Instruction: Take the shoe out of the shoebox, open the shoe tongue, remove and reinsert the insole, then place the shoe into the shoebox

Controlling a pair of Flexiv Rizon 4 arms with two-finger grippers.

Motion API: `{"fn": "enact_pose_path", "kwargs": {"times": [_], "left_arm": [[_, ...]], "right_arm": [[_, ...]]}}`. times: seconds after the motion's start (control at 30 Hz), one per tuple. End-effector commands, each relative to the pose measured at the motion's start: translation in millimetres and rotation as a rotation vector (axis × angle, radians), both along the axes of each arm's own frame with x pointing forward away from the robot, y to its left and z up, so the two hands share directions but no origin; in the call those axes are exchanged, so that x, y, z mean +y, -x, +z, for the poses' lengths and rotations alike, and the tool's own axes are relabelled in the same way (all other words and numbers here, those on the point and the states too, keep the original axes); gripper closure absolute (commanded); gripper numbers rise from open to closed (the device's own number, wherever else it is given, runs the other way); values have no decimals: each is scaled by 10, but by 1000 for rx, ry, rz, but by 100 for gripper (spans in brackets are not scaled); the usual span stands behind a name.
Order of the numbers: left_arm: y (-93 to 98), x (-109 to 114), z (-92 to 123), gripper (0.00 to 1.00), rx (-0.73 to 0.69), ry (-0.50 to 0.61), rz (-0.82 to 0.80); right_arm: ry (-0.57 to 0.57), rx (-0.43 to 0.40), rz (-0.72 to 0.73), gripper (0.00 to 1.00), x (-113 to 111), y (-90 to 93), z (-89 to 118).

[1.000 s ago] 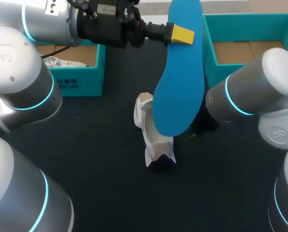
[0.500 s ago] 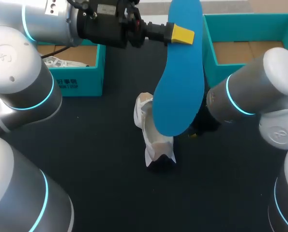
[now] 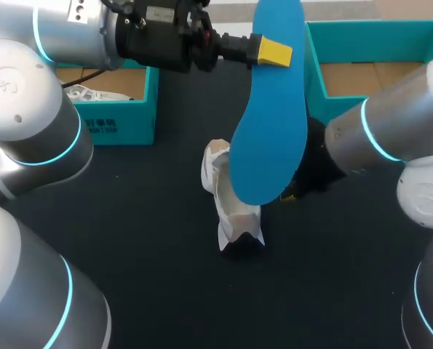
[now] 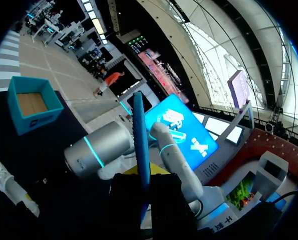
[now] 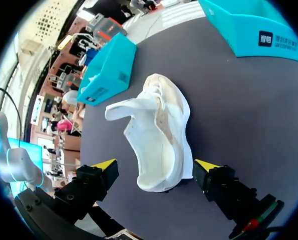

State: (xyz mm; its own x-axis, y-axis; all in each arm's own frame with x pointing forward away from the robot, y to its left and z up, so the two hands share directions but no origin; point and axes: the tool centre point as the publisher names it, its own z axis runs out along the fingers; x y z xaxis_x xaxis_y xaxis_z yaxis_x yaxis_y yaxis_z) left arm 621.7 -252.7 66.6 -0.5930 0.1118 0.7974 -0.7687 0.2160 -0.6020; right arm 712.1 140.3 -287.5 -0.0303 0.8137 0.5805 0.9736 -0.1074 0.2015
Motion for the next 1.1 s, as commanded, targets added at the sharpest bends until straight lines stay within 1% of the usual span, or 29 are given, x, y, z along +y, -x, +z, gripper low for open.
{"fn": "enact_pose_path", "kwargs": {"times": [0.03,0.07,0.6,0.67,0.73,0.8,0.9,0.93,0.97,1.03,1.1], "left_arm": [[7,-2,-9,100,1,0,1],[7,-2,-9,100,1,0,1],[7,-2,-9,100,1,0,1],[7,-2,-9,100,1,0,1],[7,-2,-9,100,1,0,1],[7,-2,-9,100,1,0,1],[7,-2,-9,100,1,0,1],[7,-2,-9,100,1,0,1],[7,-2,-9,100,1,0,1],[7,-2,-9,100,1,0,1],[7,-2,-9,100,1,0,1]], "right_arm": [[-153,23,29,0,-199,93,162],[-166,25,39,0,-199,89,181],[-166,25,39,0,-199,89,181],[-222,4,50,0,-166,44,257],[-232,-6,59,0,-153,6,319],[-269,-13,63,0,-162,-40,390],[-263,-22,75,0,-163,-87,509],[-329,-37,71,0,-171,-103,564],[-371,-32,60,0,-181,-112,604],[-435,-50,54,0,-190,-123,707],[-499,-49,59,0,-197,-125,816]]}}
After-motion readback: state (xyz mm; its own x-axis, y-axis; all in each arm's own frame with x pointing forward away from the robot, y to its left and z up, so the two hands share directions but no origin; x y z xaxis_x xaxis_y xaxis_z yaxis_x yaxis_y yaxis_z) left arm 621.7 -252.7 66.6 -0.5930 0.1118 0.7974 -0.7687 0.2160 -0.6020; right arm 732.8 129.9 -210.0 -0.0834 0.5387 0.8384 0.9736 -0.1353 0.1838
